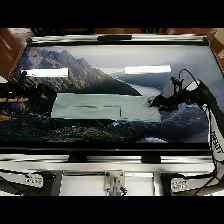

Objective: Fold the shirts.

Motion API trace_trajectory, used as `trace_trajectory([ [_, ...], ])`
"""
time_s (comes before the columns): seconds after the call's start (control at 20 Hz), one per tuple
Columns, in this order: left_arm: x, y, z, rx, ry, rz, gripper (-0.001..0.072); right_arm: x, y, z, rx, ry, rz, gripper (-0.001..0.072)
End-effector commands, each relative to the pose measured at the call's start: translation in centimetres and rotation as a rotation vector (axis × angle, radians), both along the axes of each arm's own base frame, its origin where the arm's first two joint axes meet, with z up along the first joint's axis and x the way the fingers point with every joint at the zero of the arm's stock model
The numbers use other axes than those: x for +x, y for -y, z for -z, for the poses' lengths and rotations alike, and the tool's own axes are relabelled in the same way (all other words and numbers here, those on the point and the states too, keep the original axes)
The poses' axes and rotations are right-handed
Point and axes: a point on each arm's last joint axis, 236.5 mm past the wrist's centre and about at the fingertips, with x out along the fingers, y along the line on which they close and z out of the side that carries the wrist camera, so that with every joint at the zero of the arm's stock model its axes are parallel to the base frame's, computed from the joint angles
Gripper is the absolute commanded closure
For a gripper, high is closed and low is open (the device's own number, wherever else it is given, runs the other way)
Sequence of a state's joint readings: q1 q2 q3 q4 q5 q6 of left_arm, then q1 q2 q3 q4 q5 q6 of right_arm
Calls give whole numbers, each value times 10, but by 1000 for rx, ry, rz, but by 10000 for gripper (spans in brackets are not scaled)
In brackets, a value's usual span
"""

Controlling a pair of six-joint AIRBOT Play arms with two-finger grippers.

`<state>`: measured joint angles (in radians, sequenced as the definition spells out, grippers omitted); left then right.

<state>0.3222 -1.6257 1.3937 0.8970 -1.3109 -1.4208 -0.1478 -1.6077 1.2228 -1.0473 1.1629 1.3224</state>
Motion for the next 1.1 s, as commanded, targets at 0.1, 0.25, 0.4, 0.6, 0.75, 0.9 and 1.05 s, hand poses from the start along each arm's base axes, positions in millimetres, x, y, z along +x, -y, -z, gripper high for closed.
trace_trajectory([
  [0.1,-2,16,-9,4,17,45,47,8,-15,31,19,-24,9,40],
  [0.25,-3,34,-9,4,18,86,47,9,-32,43,11,-35,5,44],
  [0.4,-4,61,-11,7,30,143,48,3,-54,40,15,-44,-44,647],
  [0.6,-14,117,-14,-18,36,259,261,9,-65,-14,52,65,-58,637],
  [0.75,-16,178,-25,-73,96,335,628,3,-67,-85,58,189,-67,637],
  [0.9,-24,246,-28,-88,163,411,676,-22,-71,-147,73,268,-75,637],
  [1.05,-46,310,-13,-98,153,464,675,-55,-74,-197,84,326,-75,637],
])
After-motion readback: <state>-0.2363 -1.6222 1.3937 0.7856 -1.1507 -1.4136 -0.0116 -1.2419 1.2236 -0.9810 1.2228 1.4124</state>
